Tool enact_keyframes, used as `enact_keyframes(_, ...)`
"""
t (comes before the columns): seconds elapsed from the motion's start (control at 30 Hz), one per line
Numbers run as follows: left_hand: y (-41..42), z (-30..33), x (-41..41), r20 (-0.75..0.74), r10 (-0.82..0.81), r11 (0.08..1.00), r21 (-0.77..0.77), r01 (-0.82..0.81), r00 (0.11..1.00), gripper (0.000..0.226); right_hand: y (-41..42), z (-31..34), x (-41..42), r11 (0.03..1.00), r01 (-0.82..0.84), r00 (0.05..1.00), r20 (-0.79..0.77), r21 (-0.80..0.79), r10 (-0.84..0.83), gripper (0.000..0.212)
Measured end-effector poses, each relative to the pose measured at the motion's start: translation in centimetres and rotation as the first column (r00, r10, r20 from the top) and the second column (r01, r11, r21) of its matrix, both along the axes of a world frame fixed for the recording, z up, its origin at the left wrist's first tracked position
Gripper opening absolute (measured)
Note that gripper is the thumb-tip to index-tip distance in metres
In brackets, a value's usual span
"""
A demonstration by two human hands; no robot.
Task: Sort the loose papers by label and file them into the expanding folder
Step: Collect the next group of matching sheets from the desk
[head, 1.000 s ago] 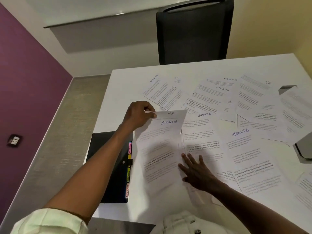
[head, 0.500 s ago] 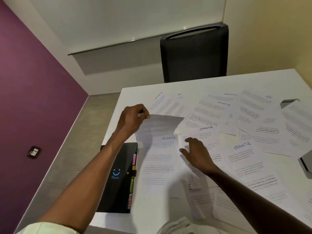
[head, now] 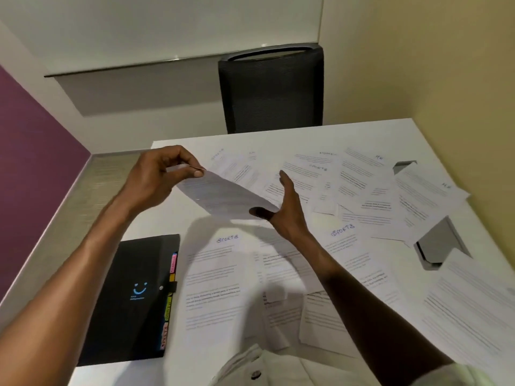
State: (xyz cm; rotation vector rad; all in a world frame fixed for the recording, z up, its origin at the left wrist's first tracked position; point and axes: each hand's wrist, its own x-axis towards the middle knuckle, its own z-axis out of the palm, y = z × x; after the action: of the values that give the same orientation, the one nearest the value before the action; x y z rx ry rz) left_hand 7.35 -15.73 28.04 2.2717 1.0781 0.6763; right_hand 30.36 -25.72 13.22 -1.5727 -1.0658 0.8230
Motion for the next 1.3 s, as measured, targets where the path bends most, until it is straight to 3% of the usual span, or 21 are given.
enact_keyframes(0.1, 0.2, -0.5, 0.2, 0.060, 0.051, 0.997, -0.063, -0.047, 0.997, 0.003, -0.7, 0.0, 1.1, 0.996, -0.085, 0.996, -0.007, -0.033, 0.084, 0.055)
enact_keyframes(0.17, 0.4, -1.1, 0.6, 0.156, 0.155, 0.983, -0.120, -0.137, 0.975, 0.007, -1.3, -0.7, 1.3, 0.994, -0.093, 0.996, -0.010, -0.055, 0.092, 0.035)
enact_keyframes(0.23, 0.5, -2.1, 1.1, 0.291, 0.273, 0.949, -0.238, -0.207, 0.917, 0.017, -2.1, -1.2, 1.1, 0.995, -0.063, 0.997, -0.040, -0.073, 0.061, 0.032)
enact_keyframes(0.3, 0.6, -3.7, 1.5, 0.362, 0.366, 0.904, -0.356, -0.236, 0.857, 0.040, -3.1, -1.6, 0.9, 0.993, -0.051, 0.993, -0.113, -0.105, 0.039, 0.034)
enact_keyframes(0.37, 0.6, -5.7, 1.6, 0.346, 0.459, 0.825, -0.508, -0.248, 0.818, 0.073, -4.1, -2.1, 0.7, 0.988, -0.059, 0.980, -0.195, -0.145, 0.029, 0.036)
enact_keyframes(0.43, -0.1, -8.1, 1.7, 0.259, 0.512, 0.695, -0.686, -0.218, 0.819, 0.088, -5.0, -2.8, 0.5, 0.979, -0.090, 0.963, -0.266, -0.182, 0.039, 0.037)
enact_keyframes(0.5, -2.0, -10.3, 2.0, 0.134, 0.484, 0.562, -0.805, -0.190, 0.865, 0.066, -5.9, -3.3, 0.0, 0.967, -0.106, 0.945, -0.325, -0.232, 0.026, 0.038)
enact_keyframes(0.57, -4.0, -12.5, 2.2, 0.025, 0.419, 0.492, -0.846, -0.204, 0.907, 0.031, -6.9, -4.2, -0.1, 0.953, -0.110, 0.948, -0.318, -0.282, 0.015, 0.038)
enact_keyframes(0.6, -4.8, -13.4, 2.3, -0.011, 0.415, 0.483, -0.844, -0.231, 0.910, 0.023, -7.4, -4.5, -0.1, 0.949, -0.108, 0.951, -0.309, -0.296, 0.011, 0.034)
enact_keyframes(0.67, -5.9, -15.2, 2.6, 0.019, 0.454, 0.502, -0.832, -0.238, 0.891, 0.032, -8.1, -6.0, 0.3, 0.925, -0.107, 0.967, -0.254, -0.365, 0.011, 0.013)
enact_keyframes(0.77, -7.0, -16.1, 2.7, 0.043, 0.533, 0.574, -0.752, -0.324, 0.845, 0.037, -9.7, -9.4, 2.5, 0.834, 0.013, 1.000, -0.009, -0.551, -0.021, 0.042)
enact_keyframes(0.87, -7.2, -16.1, 1.7, 0.001, 0.570, 0.590, -0.696, -0.408, 0.822, 0.043, -13.0, -12.9, 6.1, 0.728, 0.243, 0.948, 0.316, -0.640, -0.039, 0.031)
enact_keyframes(0.93, -7.1, -16.1, 0.6, -0.001, 0.601, 0.572, -0.698, -0.431, 0.799, 0.047, -15.5, -14.0, 8.1, 0.642, 0.372, 0.901, 0.427, -0.670, -0.077, 0.039)
enact_keyframes(1.0, -7.2, -15.9, -0.1, -0.009, 0.635, 0.551, -0.696, -0.460, 0.773, 0.034, -17.1, -14.9, 9.2, 0.599, 0.409, 0.875, 0.482, -0.689, -0.043, 0.045)
enact_keyframes(1.07, -7.8, -15.4, -0.3, 0.000, 0.647, 0.557, -0.684, -0.472, 0.762, 0.020, -17.6, -15.6, 9.2, 0.600, 0.338, 0.860, 0.497, -0.725, 0.116, 0.063)
enact_keyframes(1.17, -8.2, -15.5, -0.5, -0.009, 0.653, 0.572, -0.650, -0.501, 0.757, 0.026, -17.0, -16.2, 9.3, 0.569, 0.247, 0.847, 0.460, -0.784, 0.266, 0.085)
enact_keyframes(1.3, -8.8, -15.7, -0.6, -0.038, 0.684, 0.550, -0.629, -0.549, 0.729, 0.029, -15.7, -15.7, 10.4, 0.534, 0.171, 0.860, 0.390, -0.828, 0.330, 0.092)
